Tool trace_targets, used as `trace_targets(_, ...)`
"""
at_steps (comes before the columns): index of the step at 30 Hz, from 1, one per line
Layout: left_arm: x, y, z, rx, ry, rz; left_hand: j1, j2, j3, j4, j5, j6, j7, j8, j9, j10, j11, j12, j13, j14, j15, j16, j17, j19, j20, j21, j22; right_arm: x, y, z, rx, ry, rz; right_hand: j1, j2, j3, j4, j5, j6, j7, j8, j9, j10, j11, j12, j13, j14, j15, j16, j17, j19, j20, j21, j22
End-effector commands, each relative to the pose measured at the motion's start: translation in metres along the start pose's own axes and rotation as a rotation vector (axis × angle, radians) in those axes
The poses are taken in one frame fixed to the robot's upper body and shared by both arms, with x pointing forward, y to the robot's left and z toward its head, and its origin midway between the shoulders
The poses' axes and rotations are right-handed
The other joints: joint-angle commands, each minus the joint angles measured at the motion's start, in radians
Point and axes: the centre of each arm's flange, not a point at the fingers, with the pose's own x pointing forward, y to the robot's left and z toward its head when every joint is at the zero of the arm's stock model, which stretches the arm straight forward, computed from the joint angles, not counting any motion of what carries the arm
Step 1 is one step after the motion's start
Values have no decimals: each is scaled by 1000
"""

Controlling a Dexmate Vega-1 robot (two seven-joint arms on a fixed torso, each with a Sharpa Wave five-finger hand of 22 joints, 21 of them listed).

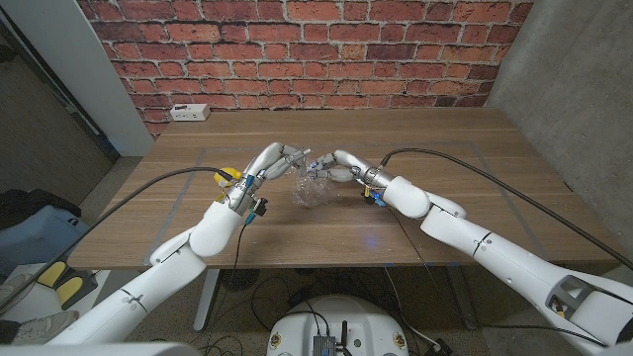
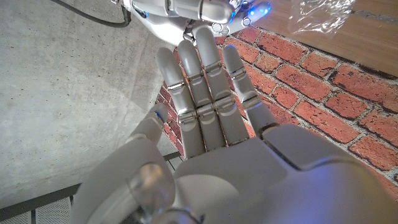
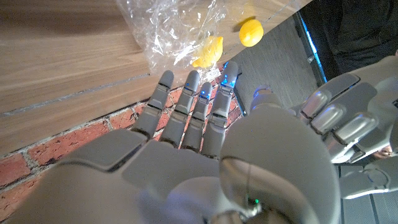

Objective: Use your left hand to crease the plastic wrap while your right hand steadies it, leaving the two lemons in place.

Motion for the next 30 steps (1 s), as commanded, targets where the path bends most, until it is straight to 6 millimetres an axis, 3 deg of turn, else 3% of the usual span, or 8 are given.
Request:
trace_targets(1,1,1,3,1,-15,6,-13,-2,7,0,-2,4,4,9,4,10,3,-2,6,4,2,3,6,-2,3,11,2,-11,-3,-2,-15,16,-148,2,0,3,-13,-16,-23,-3,8,18,-22,0,0,13,-46,-55,-23,10,-1,2,8,7)
trace_targets(5,0,1,3,2,-15,15,-16,-3,10,-1,-3,4,3,9,3,11,3,-4,8,3,2,3,8,-3,2,15,0,-5,-2,-2,-49,46,-84,-47,4,-3,2,-47,-191,-50,-76,-18,-84,6,-30,19,-111,-36,-75,-1,-43,14,-2,7)
trace_targets(9,-1,2,4,3,-14,22,-19,-4,12,-1,-3,4,1,11,5,9,5,-4,13,4,3,3,9,-5,2,18,-1,2,-1,-4,-68,64,-20,-84,6,-10,16,-65,-239,-59,-118,-43,-103,15,-48,10,-160,-30,-114,-24,-81,6,-17,4)
trace_targets(11,-2,2,4,4,-13,25,-20,-5,13,-1,-4,2,2,10,5,10,5,-6,12,2,3,2,9,-5,2,20,-1,5,0,-6,-46,63,15,-149,14,-25,50,-79,-269,-66,-152,-66,-107,24,-59,-1,-189,-18,-135,-36,-108,7,-31,0)
trace_targets(15,-2,3,4,6,-15,29,-24,-5,15,-1,-4,2,4,10,1,9,3,-8,15,3,2,1,8,-7,2,24,-2,12,3,-7,-41,65,68,-234,25,-43,91,-87,-307,-67,-202,-103,-134,43,-86,-21,-244,0,-175,-59,-168,13,-63,-7)
trace_targets(20,-2,3,4,6,-14,33,-28,-6,17,-1,-5,1,3,12,5,10,5,-11,15,1,1,1,11,-9,1,28,-4,16,4,-7,-63,70,105,-273,25,-49,106,-88,-368,-66,-251,-127,-185,35,-115,-36,-286,-13,-208,-83,-199,12,-85,-11)
trace_targets(22,-2,3,3,6,-14,34,-30,-6,19,-1,-5,0,4,12,3,9,5,-11,18,1,4,0,10,-10,3,31,-5,18,5,-8,-63,70,111,-289,24,-49,109,-86,-428,-69,-287,-141,-217,31,-129,-48,-320,-16,-231,-104,-219,9,-102,-13)
trace_targets(30,-1,4,2,7,-11,36,-37,-7,22,0,-6,-3,3,13,4,10,4,-17,17,0,0,-2,11,-14,2,37,-8,29,9,-7,-71,74,199,-356,35,-59,140,-84,-499,-60,-313,-153,-283,27,-144,-64,-382,-19,-257,-141,-262,-1,-136,-16)
